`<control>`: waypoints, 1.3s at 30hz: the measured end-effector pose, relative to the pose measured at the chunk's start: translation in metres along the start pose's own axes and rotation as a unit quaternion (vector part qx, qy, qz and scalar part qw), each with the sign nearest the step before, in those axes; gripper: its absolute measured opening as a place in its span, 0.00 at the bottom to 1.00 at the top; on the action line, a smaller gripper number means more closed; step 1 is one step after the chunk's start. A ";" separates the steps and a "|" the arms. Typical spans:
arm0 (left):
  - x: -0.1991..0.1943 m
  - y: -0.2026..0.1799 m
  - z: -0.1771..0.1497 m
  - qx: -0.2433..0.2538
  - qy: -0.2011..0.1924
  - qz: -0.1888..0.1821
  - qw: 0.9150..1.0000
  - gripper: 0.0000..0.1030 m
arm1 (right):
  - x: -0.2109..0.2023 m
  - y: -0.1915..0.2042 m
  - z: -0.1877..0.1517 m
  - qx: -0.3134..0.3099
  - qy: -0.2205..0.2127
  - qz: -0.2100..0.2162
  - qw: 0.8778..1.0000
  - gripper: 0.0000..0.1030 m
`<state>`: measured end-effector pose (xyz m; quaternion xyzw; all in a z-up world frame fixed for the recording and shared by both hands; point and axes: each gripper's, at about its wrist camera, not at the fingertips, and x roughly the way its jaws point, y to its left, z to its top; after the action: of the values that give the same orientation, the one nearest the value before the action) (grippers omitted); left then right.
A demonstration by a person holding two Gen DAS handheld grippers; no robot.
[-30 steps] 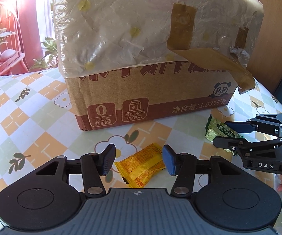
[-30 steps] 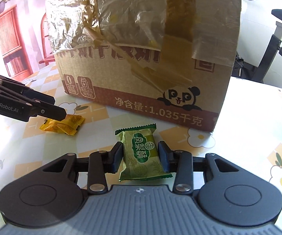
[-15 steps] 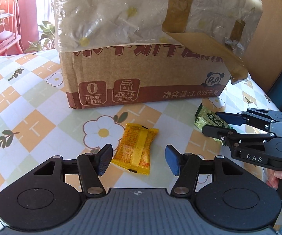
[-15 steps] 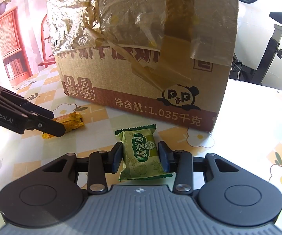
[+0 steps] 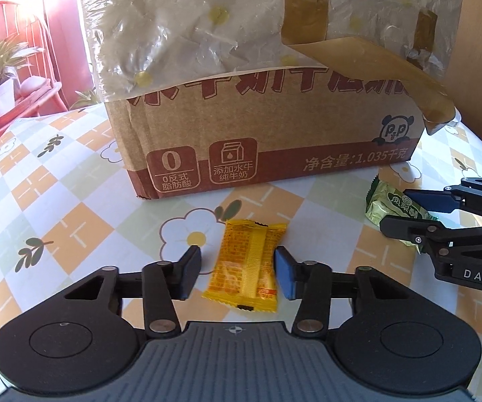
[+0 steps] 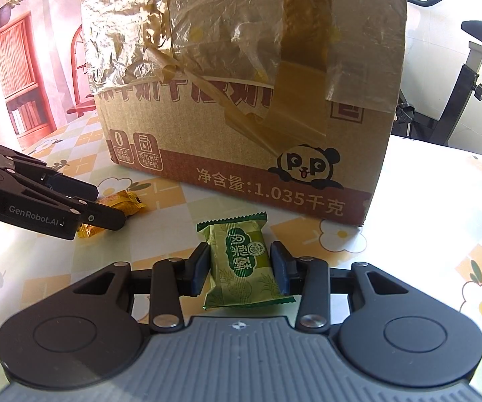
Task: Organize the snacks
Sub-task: 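Close the right tool on the green packet while the left grasps the yellow packet, then lift both held packets up over the box opening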
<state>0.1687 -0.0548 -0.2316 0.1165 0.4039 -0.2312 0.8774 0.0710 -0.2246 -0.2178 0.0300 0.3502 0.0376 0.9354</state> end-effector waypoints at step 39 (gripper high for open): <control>-0.088 -0.002 -0.015 -0.103 -0.090 0.033 0.990 0.34 | -0.051 0.012 -0.002 -0.024 -0.057 0.018 0.998 0.38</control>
<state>0.1076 -0.0236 -0.1746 0.0170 0.3407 -0.1691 0.9247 0.0308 -0.2168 -0.1852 0.0163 0.2946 0.0609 0.9535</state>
